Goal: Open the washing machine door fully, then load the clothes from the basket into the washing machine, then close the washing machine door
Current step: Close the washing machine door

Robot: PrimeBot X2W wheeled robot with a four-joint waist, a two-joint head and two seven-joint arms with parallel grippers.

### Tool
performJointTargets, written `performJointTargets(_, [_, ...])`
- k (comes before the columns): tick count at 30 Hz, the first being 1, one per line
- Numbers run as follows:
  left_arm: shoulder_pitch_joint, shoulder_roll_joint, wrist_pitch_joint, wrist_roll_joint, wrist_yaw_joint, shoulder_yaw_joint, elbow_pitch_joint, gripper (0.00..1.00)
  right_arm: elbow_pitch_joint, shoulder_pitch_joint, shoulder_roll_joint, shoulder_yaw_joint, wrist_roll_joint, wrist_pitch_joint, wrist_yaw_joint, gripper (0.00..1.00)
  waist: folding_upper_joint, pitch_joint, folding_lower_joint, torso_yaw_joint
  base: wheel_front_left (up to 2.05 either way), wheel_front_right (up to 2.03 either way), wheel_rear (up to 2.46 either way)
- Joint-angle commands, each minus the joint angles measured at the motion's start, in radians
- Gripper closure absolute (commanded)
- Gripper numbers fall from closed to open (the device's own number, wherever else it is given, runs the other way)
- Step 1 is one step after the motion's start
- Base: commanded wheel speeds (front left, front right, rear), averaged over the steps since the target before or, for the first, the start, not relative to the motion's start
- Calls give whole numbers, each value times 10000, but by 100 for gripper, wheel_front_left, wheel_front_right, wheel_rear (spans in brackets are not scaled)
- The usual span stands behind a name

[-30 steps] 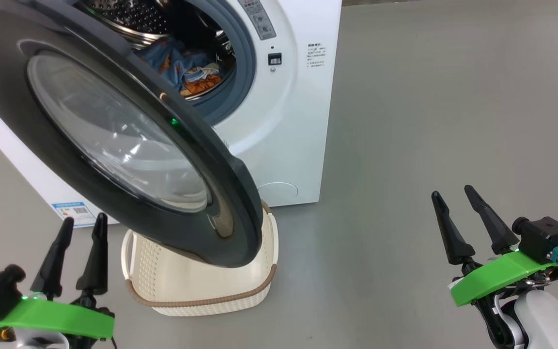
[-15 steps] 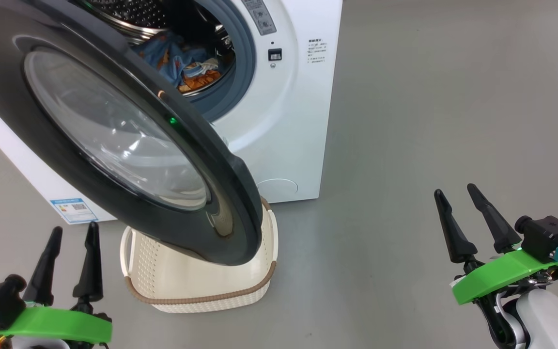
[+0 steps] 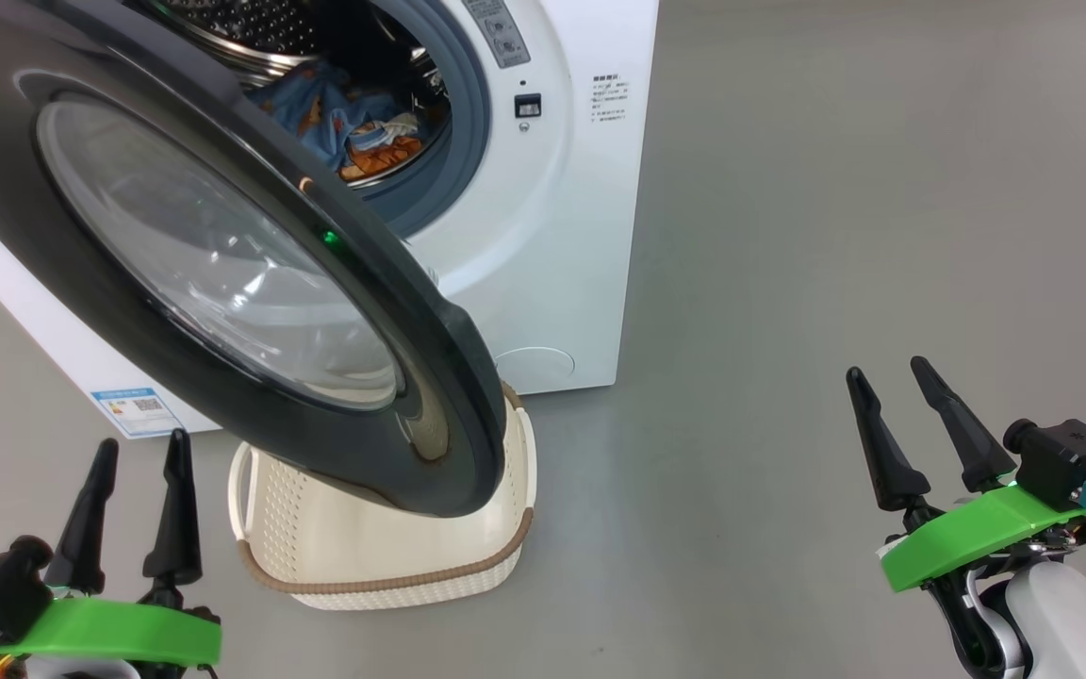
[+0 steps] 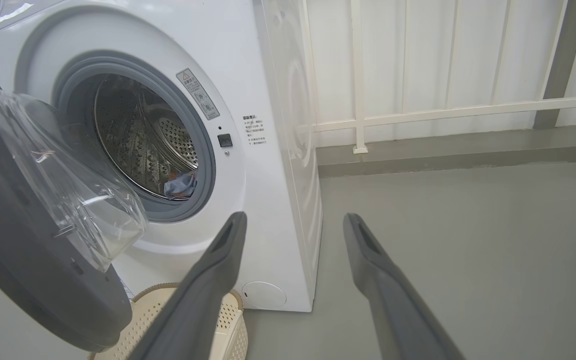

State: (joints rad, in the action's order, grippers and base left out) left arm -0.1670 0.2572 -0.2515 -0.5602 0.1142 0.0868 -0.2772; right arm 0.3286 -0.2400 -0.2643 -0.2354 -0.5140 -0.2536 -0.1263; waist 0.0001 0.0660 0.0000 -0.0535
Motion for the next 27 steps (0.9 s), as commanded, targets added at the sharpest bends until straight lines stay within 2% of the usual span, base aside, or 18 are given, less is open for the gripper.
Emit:
performJointTargets(1, [-214,230,-102,112,41,-406,162,0,-249,-50,-115,-156,-70,-82,-44,0,-1,2,0,1,0,0,0])
performJointTargets(23, [-233,-45,-102,389,139,-534,121,0,-287,-76,-211,-229,-79,-82,-44,0,-1,44,0,251,0,0,0])
performJointTargets(24, [-245,-62,-102,395,142,-523,123,0,-289,-91,-234,-233,-87,-82,-44,51,-1,55,0,312,0,0,0])
performJointTargets(25, [-249,-80,-102,394,144,-523,125,0,-297,-110,-255,-235,-92,-82,-44,68,-1,59,0,370,0,0,0])
performJointTargets(26, [-243,-98,-102,387,146,-528,127,0,-314,-138,-276,-249,-98,-82,-44,95,-1,67,0,417,0,0,0])
performJointTargets(27, [-238,-115,-102,388,148,-520,128,0,-337,-165,-306,-247,-104,-82,-44,100,-1,79,0,485,0,0,0])
